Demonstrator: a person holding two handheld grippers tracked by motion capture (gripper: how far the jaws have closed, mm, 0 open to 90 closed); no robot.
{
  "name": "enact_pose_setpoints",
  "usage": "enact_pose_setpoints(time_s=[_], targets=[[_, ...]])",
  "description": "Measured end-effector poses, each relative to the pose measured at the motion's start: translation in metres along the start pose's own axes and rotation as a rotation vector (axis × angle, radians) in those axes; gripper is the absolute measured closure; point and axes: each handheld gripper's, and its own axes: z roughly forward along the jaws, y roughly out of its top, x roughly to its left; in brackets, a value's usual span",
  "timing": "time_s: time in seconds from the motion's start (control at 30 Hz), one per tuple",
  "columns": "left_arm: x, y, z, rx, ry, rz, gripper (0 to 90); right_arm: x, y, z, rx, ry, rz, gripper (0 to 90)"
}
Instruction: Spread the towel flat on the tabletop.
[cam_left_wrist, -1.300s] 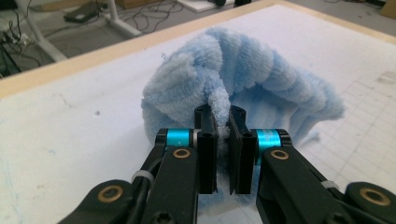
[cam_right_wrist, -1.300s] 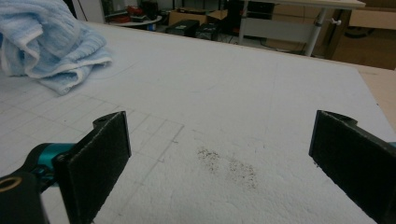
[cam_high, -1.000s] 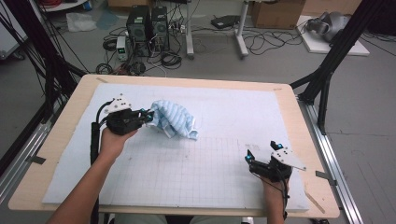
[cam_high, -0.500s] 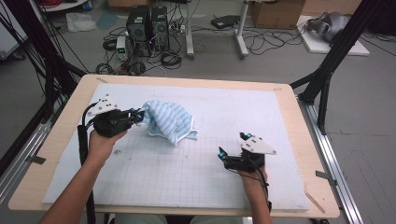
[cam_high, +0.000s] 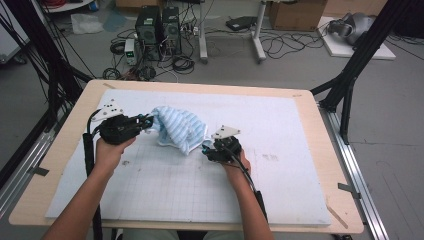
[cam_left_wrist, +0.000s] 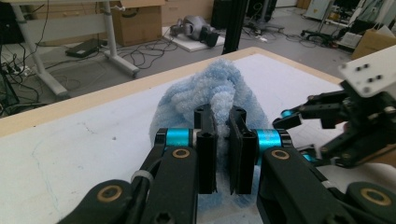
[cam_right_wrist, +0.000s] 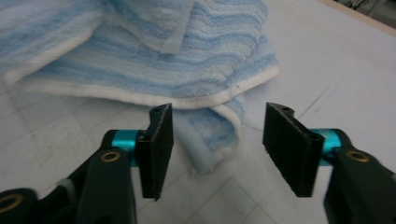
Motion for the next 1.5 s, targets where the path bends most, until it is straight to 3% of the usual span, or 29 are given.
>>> enact_pose_setpoints(time_s=[0.03,0.07,0.1,0.2,0.23,0.4,0.57,0.97,1.2,1.3,1.37,1.4,1.5], targets=[[0.0,0.001,0.0,-0.001,-0.001,0.0,83.1,-0.001,0.002,0.004,0.009,0.001,0.004,52.9],[0.0,0.001,0.0,-0.002,-0.001,0.001,83.0,-0.002,0.004,0.01,0.045,0.002,0.007,64.6],[0.001,0.001,0.0,0.0,0.0,0.002,83.0,-0.002,0.004,0.01,0.045,0.002,0.007,64.6],[0.003,0.002,-0.001,-0.001,0.006,-0.002,83.0,-0.002,0.003,0.012,0.063,0.061,0.026,84.0],[0.004,0.003,-0.001,-0.003,0.009,-0.004,83.0,-0.002,0.003,0.01,0.064,0.071,0.027,86.3],[0.006,0.004,-0.005,-0.003,0.021,-0.004,83.0,0.006,-0.003,-0.004,0.062,0.184,0.006,87.8],[0.004,0.009,-0.005,-0.011,0.02,-0.004,83.0,0.019,-0.015,-0.031,0.033,0.288,-0.011,87.8],[-0.004,0.017,0.012,-0.003,0.004,-0.001,82.9,0.031,-0.055,-0.099,0.003,0.383,-0.054,88.0],[-0.007,0.014,0.026,0.009,-0.004,-0.016,82.8,0.03,-0.072,-0.12,-0.01,0.398,-0.046,87.4],[-0.009,0.014,0.031,0.013,-0.01,-0.023,82.8,0.026,-0.074,-0.122,-0.057,0.368,0.012,68.0],[-0.009,0.014,0.032,0.014,-0.009,-0.021,82.8,0.022,-0.069,-0.122,-0.094,0.322,0.039,57.1],[-0.01,0.013,0.033,0.012,-0.009,-0.023,82.8,0.022,-0.065,-0.121,-0.12,0.277,0.037,50.1],[-0.009,0.013,0.033,0.013,-0.008,-0.028,82.8,0.025,-0.049,-0.114,-0.154,0.216,0.04,46.8]])
